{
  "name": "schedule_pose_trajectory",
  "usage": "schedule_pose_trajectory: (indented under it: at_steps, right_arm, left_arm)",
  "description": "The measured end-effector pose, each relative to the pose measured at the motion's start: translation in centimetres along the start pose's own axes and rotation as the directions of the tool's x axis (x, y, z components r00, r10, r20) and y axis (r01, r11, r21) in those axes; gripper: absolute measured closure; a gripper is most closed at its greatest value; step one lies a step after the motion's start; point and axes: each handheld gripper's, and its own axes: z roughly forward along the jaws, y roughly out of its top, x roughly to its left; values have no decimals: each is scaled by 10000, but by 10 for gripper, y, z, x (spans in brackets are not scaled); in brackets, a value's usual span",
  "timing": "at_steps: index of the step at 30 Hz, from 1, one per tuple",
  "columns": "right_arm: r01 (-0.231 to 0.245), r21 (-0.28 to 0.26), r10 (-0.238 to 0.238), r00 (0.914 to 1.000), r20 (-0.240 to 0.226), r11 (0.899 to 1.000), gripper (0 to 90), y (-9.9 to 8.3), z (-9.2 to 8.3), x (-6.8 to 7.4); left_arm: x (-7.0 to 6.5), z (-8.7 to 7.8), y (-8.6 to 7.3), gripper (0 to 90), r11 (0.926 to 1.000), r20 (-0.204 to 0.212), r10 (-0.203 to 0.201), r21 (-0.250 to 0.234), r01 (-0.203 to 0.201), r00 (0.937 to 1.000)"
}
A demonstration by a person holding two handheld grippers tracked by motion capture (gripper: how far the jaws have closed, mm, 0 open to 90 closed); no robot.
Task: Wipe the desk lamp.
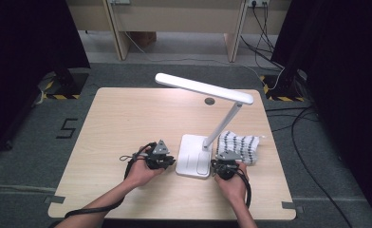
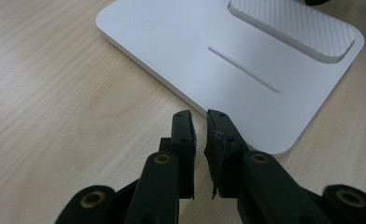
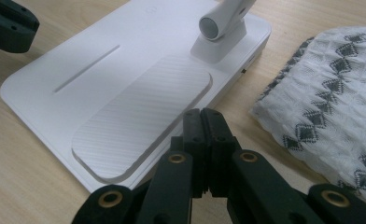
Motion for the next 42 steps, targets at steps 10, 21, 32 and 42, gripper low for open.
schedule_pose_trajectory:
  at_steps: [10,21,32,42]
  right_arm:
    - [97,126,-99,9999,88,9999,892,1,8,-3]
    - [35,61,-36,10000,87,10000,900,2,14,-5]
    - [-60,-17,60,10000,39,10000,900,5,18,-5]
    - [-51,-106,52,10000,84,9999,792,7,14,-2]
  left_arm:
    - [-5,6,-1,837,9995,210,221,238,-226,9995]
    - [-6,7,0,845,9983,303,415,396,-427,9987]
    - [-6,4,-2,839,9982,234,396,441,-406,9989]
    - [1,-7,0,729,9992,-166,391,134,-389,9991]
